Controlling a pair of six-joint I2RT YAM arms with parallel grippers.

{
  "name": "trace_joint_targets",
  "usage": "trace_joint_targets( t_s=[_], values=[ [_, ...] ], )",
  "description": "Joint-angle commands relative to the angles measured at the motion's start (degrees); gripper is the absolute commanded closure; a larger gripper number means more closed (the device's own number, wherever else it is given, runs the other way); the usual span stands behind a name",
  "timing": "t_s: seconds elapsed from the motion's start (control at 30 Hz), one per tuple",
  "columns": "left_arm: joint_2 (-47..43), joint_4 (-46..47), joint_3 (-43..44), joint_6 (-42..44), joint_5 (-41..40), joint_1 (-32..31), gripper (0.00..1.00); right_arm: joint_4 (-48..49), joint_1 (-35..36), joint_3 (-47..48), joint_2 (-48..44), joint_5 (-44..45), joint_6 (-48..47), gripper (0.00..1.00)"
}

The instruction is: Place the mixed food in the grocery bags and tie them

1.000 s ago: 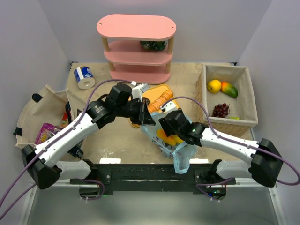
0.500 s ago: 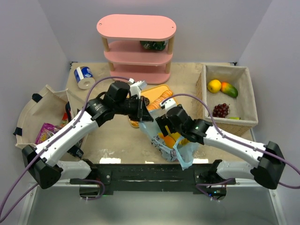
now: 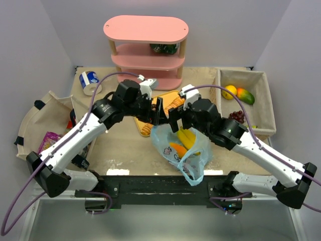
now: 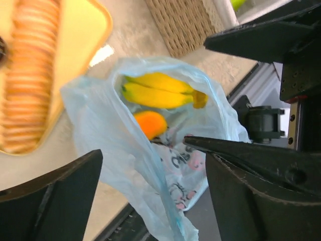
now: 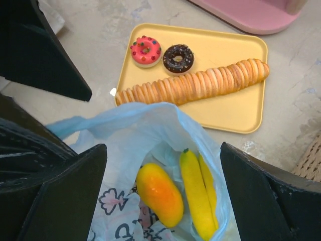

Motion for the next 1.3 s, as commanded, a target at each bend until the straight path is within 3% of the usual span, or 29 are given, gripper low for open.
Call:
trace_joint_targets(
  t_s=[0.0,0.13,0.3,0.53,0.7,0.87,1.03,1.27],
  values=[
    [-2.8,-1.6,8.4,8.4,-3.2,4.8,0.05,0.5,-5.4,4.0,0.1,-2.0,3.6,0.01],
    [-2.3,-5.6,16.0,13.2,-7.0,7.8,0.00,-0.8,-10.6,4.6,0.0,-3.2,4.5,0.01],
    [3.4,-4.7,11.2,13.0,-13.0,12.9,0.00,-2.1,-10.9,6.3,0.3,-1.5,4.2,0.01],
    [18.0,5.9,8.3,15.3,-25.5,14.3,0.07,-2.2,-11.0,6.8,-2.0,-0.9,9.3,0.03],
    [29.1,10.9,11.5,19.7,-26.7,14.3,0.21,-3.7,-11.0,6.0,-4.1,-0.8,12.4,0.05],
    [37.0,10.0,14.5,22.0,-27.9,14.3,0.30,-6.0,-11.0,6.7,-4.5,-0.5,13.7,0.07],
    [39.4,11.9,12.6,22.4,-25.0,14.3,0.30,-7.8,-10.9,6.5,-5.6,0.5,14.9,0.07],
    [43.3,10.8,12.6,21.8,-25.5,14.4,0.24,-9.3,-11.0,6.3,-7.0,1.8,16.3,0.07]
  ],
)
